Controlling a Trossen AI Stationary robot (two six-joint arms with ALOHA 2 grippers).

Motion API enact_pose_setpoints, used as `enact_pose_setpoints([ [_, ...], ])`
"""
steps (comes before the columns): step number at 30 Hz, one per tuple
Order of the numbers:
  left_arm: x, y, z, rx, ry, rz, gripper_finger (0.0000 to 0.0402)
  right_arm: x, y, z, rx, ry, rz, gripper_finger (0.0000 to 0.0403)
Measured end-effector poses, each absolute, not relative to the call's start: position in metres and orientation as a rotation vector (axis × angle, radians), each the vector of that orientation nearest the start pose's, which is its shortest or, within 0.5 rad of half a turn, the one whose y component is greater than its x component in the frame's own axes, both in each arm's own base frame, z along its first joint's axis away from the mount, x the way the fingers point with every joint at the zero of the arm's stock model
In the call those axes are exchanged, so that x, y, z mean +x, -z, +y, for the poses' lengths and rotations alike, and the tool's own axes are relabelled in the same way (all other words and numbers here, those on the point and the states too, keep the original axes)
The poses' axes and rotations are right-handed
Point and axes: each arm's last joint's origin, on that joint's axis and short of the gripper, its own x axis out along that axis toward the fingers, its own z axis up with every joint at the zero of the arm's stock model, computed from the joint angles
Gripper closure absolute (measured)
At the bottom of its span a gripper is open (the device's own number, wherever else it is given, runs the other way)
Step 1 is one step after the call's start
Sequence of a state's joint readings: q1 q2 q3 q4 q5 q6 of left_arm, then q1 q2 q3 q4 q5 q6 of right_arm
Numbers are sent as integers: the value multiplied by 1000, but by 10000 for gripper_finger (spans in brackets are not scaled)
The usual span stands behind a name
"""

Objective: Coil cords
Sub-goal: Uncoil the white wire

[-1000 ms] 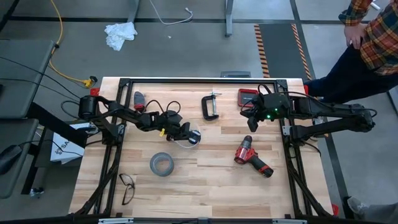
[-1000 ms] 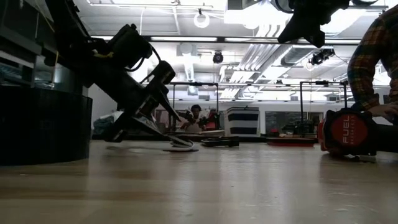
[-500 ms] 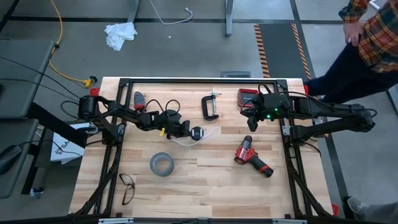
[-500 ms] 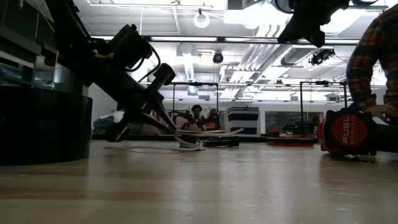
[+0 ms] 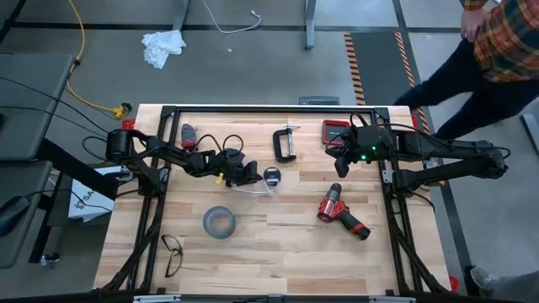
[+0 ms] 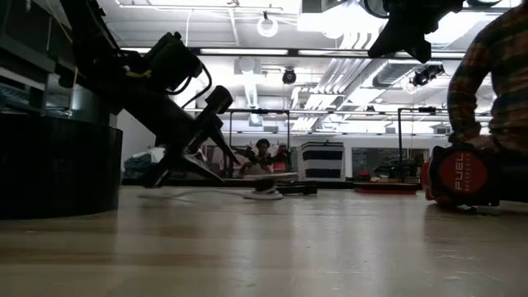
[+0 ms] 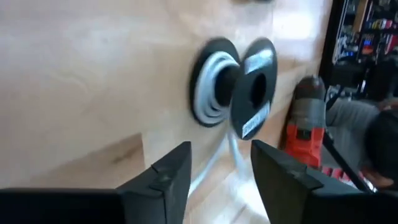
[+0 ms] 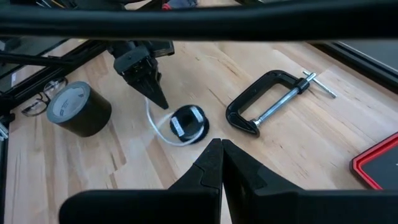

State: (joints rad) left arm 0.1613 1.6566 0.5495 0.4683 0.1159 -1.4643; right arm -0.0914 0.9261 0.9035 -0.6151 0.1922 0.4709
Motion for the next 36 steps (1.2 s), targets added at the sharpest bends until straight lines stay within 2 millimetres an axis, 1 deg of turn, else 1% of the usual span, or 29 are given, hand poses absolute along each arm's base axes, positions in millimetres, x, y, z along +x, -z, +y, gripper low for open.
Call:
enact_pose_setpoints([
  [5, 279, -117, 53, -1497, -554, 434, 229, 184, -313, -23, 414, 436, 541, 402],
  [14, 282, -127, 69, -1515, -475, 316, 229, 185, -315, -24, 412, 442, 516, 402],
  [17, 283, -128, 71, -1472, -442, 366, 229, 186, -315, -24, 412, 442, 517, 402],
  [19, 284, -127, 70, -1448, -466, 420, 229, 185, -315, -23, 412, 441, 517, 402],
  [22, 292, -129, 73, -1397, -485, 429, 229, 185, -315, -23, 413, 441, 518, 402],
  [26, 308, -132, 83, -1355, -475, 405, 229, 185, -314, -24, 412, 442, 519, 402],
  [29, 321, -125, 89, -1361, -445, 442, 229, 185, -315, -24, 412, 444, 517, 402],
  [32, 330, -115, 90, -1375, -397, 509, 229, 186, -315, -24, 412, 445, 516, 402],
  [36, 333, -108, 90, -1385, -393, 547, 229, 186, -315, -24, 412, 445, 515, 402],
])
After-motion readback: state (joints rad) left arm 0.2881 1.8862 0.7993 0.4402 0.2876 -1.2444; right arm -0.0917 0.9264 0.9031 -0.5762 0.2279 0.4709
